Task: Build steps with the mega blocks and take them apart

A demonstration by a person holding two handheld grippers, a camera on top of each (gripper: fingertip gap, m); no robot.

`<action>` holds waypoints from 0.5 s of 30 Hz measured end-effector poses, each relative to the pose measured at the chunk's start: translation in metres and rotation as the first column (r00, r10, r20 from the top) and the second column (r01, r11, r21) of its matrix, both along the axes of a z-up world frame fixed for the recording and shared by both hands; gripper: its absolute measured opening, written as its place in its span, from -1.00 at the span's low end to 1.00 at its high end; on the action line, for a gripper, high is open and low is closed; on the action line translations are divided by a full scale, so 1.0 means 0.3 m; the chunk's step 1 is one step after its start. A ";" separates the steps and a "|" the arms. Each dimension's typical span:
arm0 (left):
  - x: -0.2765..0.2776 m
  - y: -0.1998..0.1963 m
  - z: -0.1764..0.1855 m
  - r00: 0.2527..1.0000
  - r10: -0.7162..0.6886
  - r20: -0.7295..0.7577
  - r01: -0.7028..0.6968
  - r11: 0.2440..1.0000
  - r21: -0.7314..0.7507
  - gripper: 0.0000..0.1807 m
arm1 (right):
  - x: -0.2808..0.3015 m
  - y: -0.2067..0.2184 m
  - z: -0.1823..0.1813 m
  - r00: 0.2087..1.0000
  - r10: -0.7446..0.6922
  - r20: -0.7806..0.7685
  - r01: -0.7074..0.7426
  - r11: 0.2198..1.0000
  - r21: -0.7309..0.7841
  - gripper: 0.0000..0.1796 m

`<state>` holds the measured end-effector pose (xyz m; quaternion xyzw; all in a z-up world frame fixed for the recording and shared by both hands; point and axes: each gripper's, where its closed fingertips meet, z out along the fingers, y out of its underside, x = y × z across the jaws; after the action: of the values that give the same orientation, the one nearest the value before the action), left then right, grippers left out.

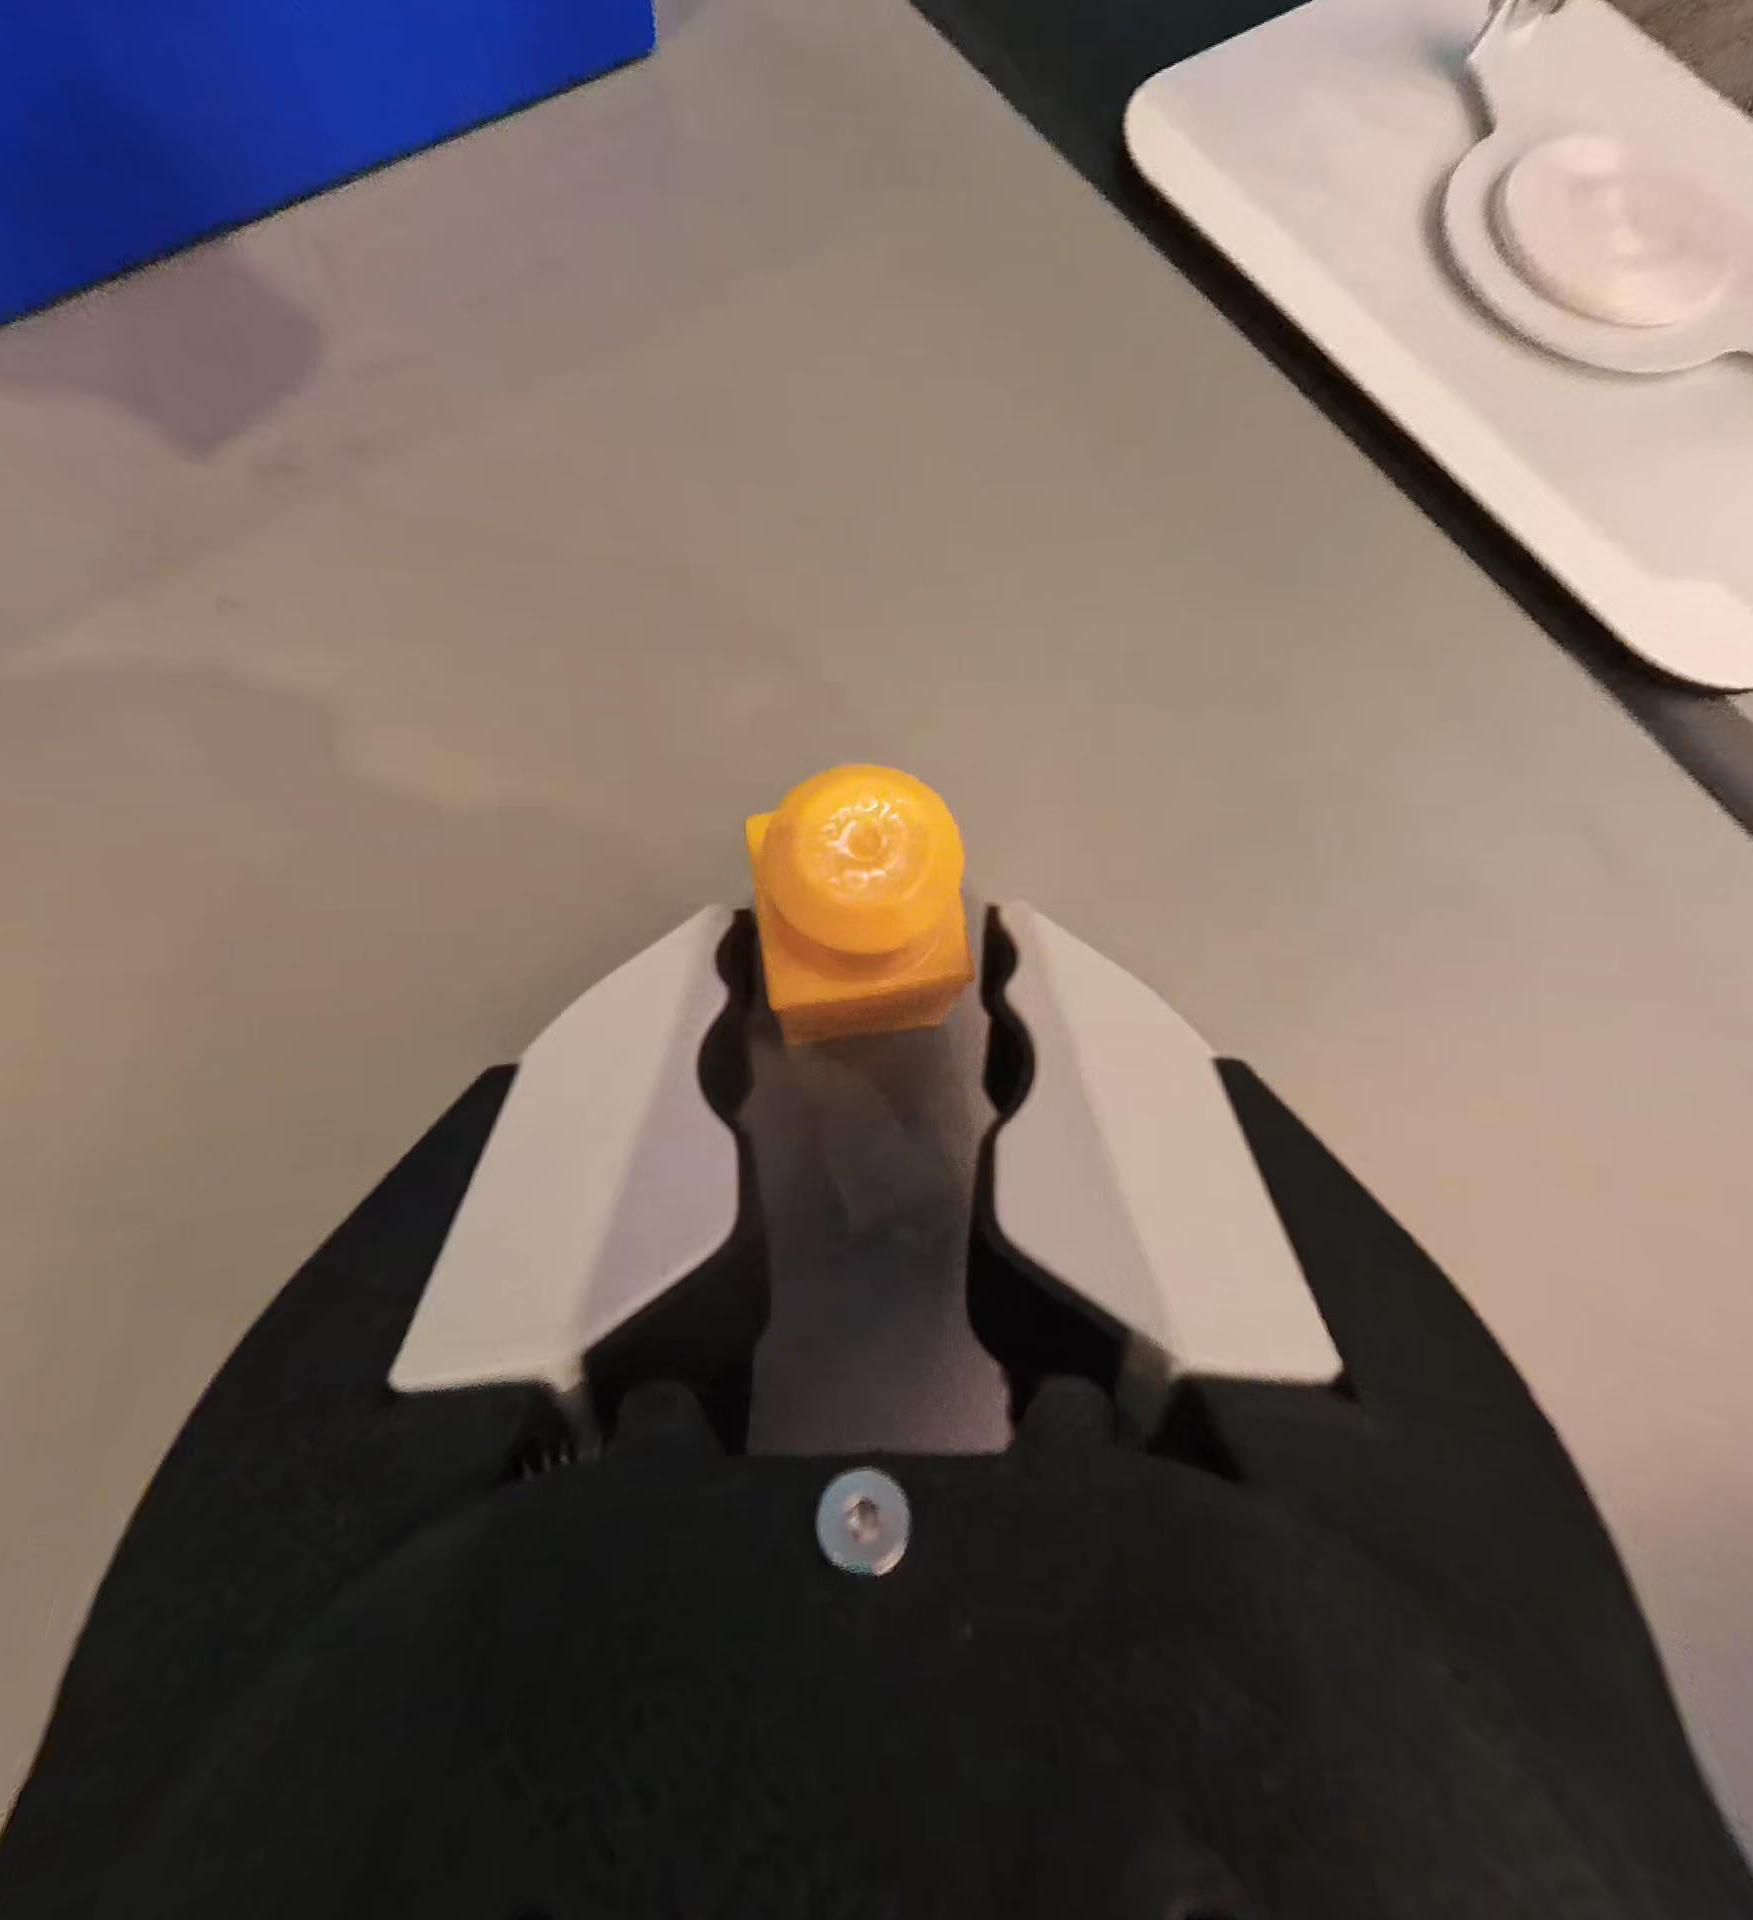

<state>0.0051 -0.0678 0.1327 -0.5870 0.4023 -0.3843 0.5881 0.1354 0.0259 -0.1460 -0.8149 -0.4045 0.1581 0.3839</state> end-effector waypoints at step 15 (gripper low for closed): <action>0.305 -0.072 -0.195 0.933 -0.359 0.040 0.354 0.890 -0.288 -0.60 | 0.126 -0.288 0.834 0.800 0.326 -0.504 -0.175 0.930 0.323 -0.58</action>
<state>0.0965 -0.0895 0.0741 -0.5859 0.4467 -0.5360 0.4122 0.1732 -0.0605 0.1041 -0.6158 -0.3994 0.3803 0.5626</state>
